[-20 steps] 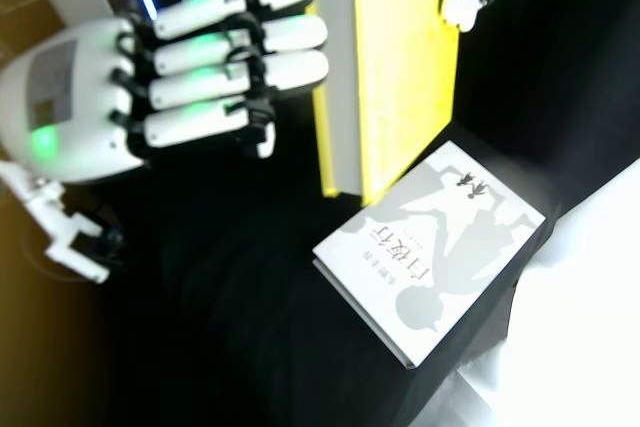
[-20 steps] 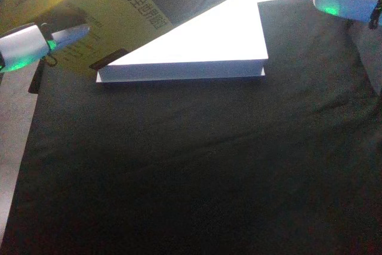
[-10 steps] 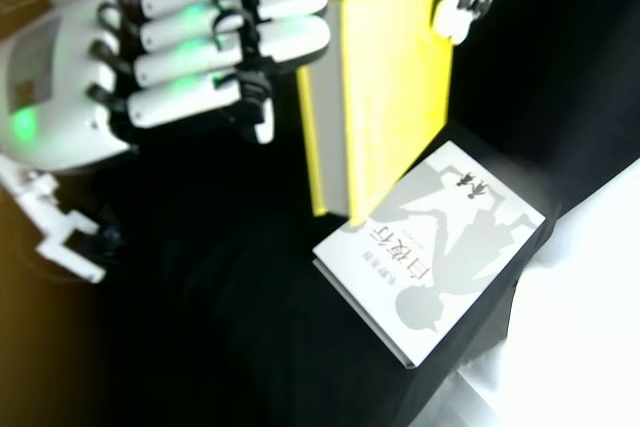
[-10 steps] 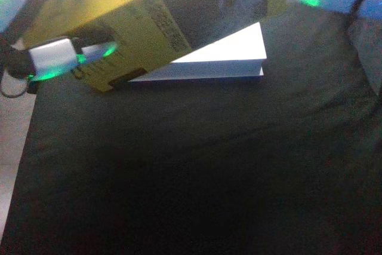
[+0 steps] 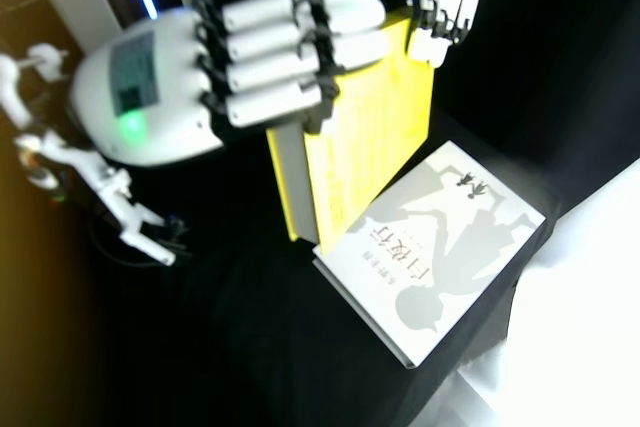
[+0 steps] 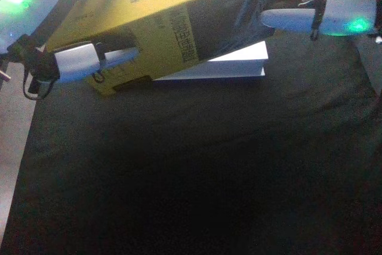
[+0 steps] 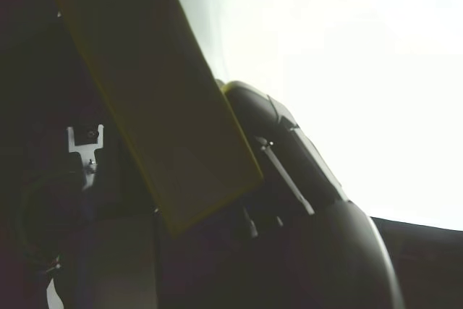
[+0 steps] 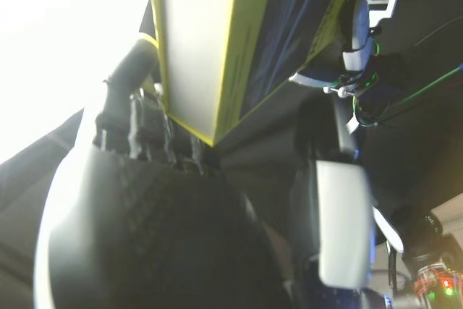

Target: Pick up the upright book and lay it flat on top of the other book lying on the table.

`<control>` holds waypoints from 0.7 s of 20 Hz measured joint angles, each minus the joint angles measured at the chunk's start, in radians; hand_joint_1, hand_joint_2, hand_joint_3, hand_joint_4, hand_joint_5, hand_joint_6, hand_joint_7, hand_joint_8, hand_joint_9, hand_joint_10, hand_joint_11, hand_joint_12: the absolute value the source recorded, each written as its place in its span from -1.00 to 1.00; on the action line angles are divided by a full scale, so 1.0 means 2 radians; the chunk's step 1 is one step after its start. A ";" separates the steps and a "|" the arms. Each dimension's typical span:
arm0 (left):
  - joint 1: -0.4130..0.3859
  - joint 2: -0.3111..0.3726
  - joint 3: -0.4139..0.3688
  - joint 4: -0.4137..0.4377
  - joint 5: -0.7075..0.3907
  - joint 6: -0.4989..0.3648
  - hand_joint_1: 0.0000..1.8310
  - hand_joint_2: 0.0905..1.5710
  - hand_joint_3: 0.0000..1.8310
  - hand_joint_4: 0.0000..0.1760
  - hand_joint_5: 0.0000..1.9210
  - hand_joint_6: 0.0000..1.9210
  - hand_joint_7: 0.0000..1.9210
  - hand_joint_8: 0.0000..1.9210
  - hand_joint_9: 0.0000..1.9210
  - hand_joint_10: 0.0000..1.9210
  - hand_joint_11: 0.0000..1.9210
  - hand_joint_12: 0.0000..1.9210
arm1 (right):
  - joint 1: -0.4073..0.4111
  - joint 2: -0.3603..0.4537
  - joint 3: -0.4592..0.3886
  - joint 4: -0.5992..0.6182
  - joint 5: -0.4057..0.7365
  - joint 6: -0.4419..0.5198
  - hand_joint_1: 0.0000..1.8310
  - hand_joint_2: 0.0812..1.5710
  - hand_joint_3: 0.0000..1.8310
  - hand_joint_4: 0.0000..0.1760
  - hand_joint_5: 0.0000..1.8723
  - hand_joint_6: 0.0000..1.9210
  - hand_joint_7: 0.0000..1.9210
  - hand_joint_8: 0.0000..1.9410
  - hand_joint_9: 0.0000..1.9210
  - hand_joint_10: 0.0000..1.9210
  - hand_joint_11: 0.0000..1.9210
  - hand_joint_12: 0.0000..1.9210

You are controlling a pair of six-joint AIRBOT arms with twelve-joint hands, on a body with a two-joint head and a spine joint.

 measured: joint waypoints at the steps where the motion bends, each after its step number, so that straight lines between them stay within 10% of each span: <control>1: 0.000 0.000 -0.001 0.007 -0.002 -0.002 0.38 0.36 -1.00 -1.00 -0.05 -0.01 0.17 0.01 0.36 -0.19 0.25 0.35 | 0.001 -0.002 0.005 -0.003 -0.007 0.000 0.10 0.56 -1.00 -1.00 -0.85 -0.94 -0.68 -0.94 -0.90 -0.11 -0.98 0.98; 2: 0.000 0.000 -0.004 0.016 -0.012 -0.001 0.38 0.36 -1.00 -1.00 -0.06 0.02 0.17 -0.01 0.35 -0.20 0.24 0.34 | 0.000 -0.004 0.007 -0.004 -0.013 0.002 0.25 0.51 -1.00 -1.00 -0.75 -0.94 -0.57 -0.36 -0.55 0.52 -0.44 1.00; 3: 0.000 0.000 -0.006 0.019 -0.020 -0.002 0.38 0.37 -1.00 -1.00 -0.08 0.04 0.16 0.02 0.35 -0.19 0.23 0.34 | 0.000 -0.005 0.007 -0.009 -0.020 0.002 0.42 0.47 -1.00 -1.00 -0.48 -0.78 -0.18 0.09 -0.27 0.42 -0.44 1.00; 4: 0.002 0.000 -0.007 0.024 -0.031 -0.002 0.38 0.38 -1.00 -1.00 -0.08 0.03 0.16 0.03 0.35 -0.19 0.23 0.34 | 0.000 -0.006 0.007 -0.017 -0.026 0.005 0.58 0.40 -1.00 -1.00 -0.31 -0.68 -0.06 0.01 -0.04 0.31 -0.34 0.88; 5: 0.006 0.004 -0.013 0.029 -0.039 -0.002 0.38 0.39 -1.00 -1.00 -0.10 0.06 0.15 0.04 0.34 -0.20 0.22 0.32 | 0.000 -0.007 0.007 -0.026 -0.030 0.005 0.53 0.39 -1.00 -1.00 -0.19 -0.12 0.03 -0.01 0.09 0.28 -0.08 0.70; 10: 0.017 0.011 -0.023 0.045 -0.066 -0.009 0.36 0.41 -1.00 -1.00 -0.15 0.19 0.13 -0.01 0.29 -0.38 0.18 0.19 | 0.000 -0.009 0.014 -0.035 -0.024 0.017 0.33 0.54 -0.99 -1.00 -0.23 0.37 -0.15 0.44 0.41 0.51 0.38 0.86; 11: 0.017 0.011 -0.023 0.045 -0.067 -0.009 0.47 0.42 -1.00 -1.00 -0.22 0.23 0.01 0.03 0.08 0.12 0.13 0.24 | 0.000 -0.009 0.014 -0.037 -0.024 0.017 0.32 0.57 -0.99 -1.00 -0.32 0.34 -0.12 0.52 0.28 0.51 0.26 0.87; 14: 0.018 0.011 -0.024 0.046 -0.074 -0.011 0.58 0.41 -0.99 -1.00 -0.34 -0.28 -0.12 0.16 -0.05 0.36 -0.20 0.59 | 0.001 -0.009 0.014 -0.037 -0.026 0.017 0.31 0.59 -1.00 -1.00 -0.36 0.39 -0.12 0.52 0.15 0.53 0.13 0.86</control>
